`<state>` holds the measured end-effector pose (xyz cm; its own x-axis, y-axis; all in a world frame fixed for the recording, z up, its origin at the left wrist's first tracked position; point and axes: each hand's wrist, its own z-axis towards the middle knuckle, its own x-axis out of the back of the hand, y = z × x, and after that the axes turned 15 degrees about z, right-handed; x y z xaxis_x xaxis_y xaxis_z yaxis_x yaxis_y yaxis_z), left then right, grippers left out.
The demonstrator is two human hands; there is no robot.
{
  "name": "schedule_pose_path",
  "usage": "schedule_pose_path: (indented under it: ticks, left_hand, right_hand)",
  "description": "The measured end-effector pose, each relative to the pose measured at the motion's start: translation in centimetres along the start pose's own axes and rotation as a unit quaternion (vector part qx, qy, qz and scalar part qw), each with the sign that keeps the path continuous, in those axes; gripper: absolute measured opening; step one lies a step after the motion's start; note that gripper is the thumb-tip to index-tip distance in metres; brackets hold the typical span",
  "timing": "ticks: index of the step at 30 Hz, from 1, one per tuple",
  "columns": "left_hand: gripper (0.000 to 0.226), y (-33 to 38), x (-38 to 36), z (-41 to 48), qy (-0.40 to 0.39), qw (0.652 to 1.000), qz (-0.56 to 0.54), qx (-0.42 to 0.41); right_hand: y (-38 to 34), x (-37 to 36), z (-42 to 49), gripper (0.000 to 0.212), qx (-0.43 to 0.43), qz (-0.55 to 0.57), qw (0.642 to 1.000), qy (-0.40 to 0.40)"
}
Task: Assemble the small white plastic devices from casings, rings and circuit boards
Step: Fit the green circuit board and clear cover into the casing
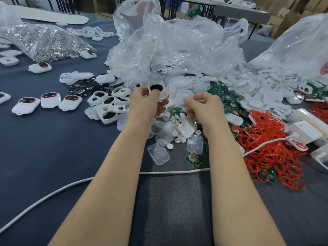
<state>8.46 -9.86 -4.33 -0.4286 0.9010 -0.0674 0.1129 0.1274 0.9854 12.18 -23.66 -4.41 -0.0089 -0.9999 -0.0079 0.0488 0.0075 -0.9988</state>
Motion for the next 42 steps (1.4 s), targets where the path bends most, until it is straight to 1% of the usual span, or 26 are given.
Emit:
schedule_pose_path:
  ticks: [2,4,6,9,11,13,18,25,27,29,32,34,36,39,42]
  left_hand:
    - [0.013,-0.1,-0.1,0.1,-0.001,1.0,0.003,0.0]
    - [0.012,-0.2,-0.1,0.1,-0.003,1.0,0.007,-0.001]
    - [0.009,-0.2,-0.1,0.1,-0.007,1.0,0.008,-0.004]
    - [0.015,-0.2,-0.2,0.1,-0.007,1.0,0.01,-0.002]
    - [0.017,-0.2,-0.3,0.1,-0.009,1.0,0.008,-0.001]
    - [0.014,-0.2,-0.3,-0.1,-0.014,1.0,0.008,-0.002]
    - [0.013,-0.2,-0.2,-0.2,-0.021,1.0,0.021,-0.006]
    - [0.012,-0.1,-0.4,-0.3,-0.029,0.999,0.032,-0.006]
    - [0.014,-0.1,-0.3,-0.2,-0.029,0.999,0.032,-0.005]
    - [0.014,-0.1,-0.3,-0.2,-0.028,0.999,0.031,-0.004]
    - [0.014,-0.1,-0.3,-0.2,-0.028,0.999,0.03,-0.002]
    - [0.015,-0.1,-0.3,-0.2,-0.03,0.999,0.025,0.0]
    - [0.016,-0.1,-0.3,-0.2,-0.03,0.999,0.019,0.003]
    - [0.016,-0.2,-0.4,-0.2,-0.03,0.999,0.028,-0.005]
    - [0.009,-0.2,-0.5,-0.2,-0.027,0.999,0.043,-0.01]
  right_hand:
    - [0.1,0.0,-0.1,0.018,0.015,-0.028,1.0,-0.003]
    - [0.2,-0.1,-0.1,0.023,0.024,-0.045,0.999,0.0]
    - [0.2,-0.2,0.1,0.018,0.026,-0.049,0.998,0.005]
    - [0.1,-0.3,0.2,0.009,0.017,-0.056,0.998,0.01]
    - [0.1,-0.3,0.2,0.012,0.011,-0.057,0.998,0.008]
    - [0.1,-0.2,-0.1,0.016,0.012,-0.058,0.998,-0.005]
    - [-0.1,-0.2,-0.5,0.022,0.032,-0.057,0.998,-0.025]
    - [-1.0,0.6,-0.5,0.012,0.002,-0.086,0.996,-0.022]
    - [-1.3,1.1,-0.5,0.014,-0.014,-0.063,0.998,-0.018]
    - [-1.6,1.5,-0.4,0.014,-0.017,-0.018,1.0,0.003]
    - [-1.6,1.6,-0.4,0.012,0.008,0.054,0.997,0.053]
    - [-1.6,1.4,-0.5,0.012,0.027,0.079,0.994,0.07]
    - [-1.7,1.1,-0.5,0.013,0.031,0.111,0.991,0.062]
    - [-1.8,0.6,-0.6,0.012,0.024,0.163,0.986,0.029]
    - [-1.9,0.2,-0.8,0.011,0.023,0.18,0.983,-0.007]
